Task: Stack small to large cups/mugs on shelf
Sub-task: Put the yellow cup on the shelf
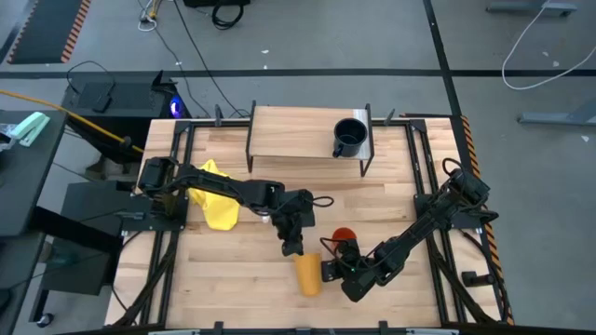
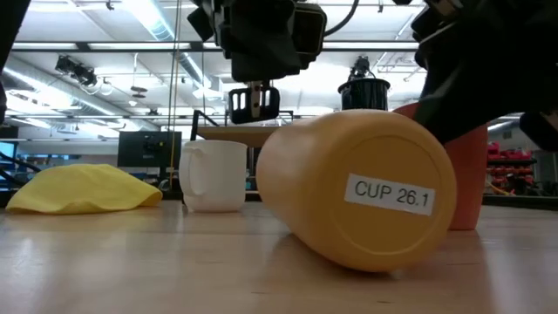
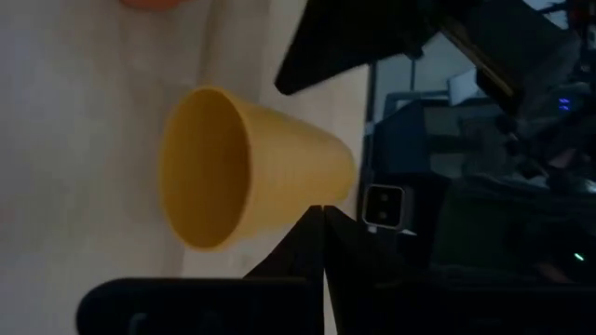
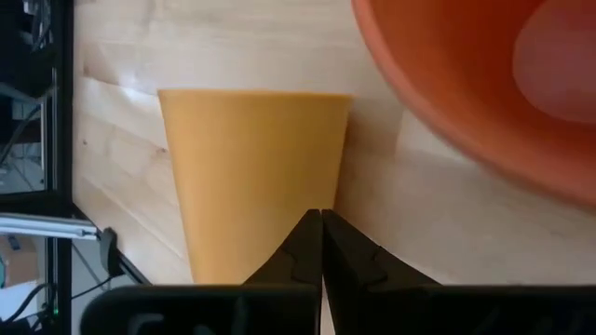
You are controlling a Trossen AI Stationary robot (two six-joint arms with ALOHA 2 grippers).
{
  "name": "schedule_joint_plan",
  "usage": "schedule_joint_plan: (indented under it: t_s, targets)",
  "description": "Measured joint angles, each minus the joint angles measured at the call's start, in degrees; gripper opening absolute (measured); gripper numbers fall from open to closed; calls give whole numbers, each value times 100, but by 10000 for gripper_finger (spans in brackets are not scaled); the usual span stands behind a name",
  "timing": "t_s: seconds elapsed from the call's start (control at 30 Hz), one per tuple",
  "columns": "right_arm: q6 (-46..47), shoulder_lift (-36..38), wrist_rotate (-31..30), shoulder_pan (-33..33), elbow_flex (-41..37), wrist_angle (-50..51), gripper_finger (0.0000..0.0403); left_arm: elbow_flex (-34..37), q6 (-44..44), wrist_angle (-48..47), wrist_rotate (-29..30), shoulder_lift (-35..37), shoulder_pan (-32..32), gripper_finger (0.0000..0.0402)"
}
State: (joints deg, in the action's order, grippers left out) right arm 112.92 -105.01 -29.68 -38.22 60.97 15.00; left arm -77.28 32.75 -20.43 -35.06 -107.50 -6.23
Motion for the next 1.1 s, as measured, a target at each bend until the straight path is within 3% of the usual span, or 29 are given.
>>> schedule_joint_plan:
  t_s: [0.4, 0.77, 1.1]
  targets:
    - [-107, 2, -5, -64, 2, -134, 9, 2, 107, 50, -386, -346, -52, 26]
    - [-64, 2, -25, -136, 2, -161, 14, 2, 73, 99, -188, -372, 195, 18]
    - [-63, 4, -24, -135, 4, -161, 45, 2, -167, -123, -117, -372, 210, 29]
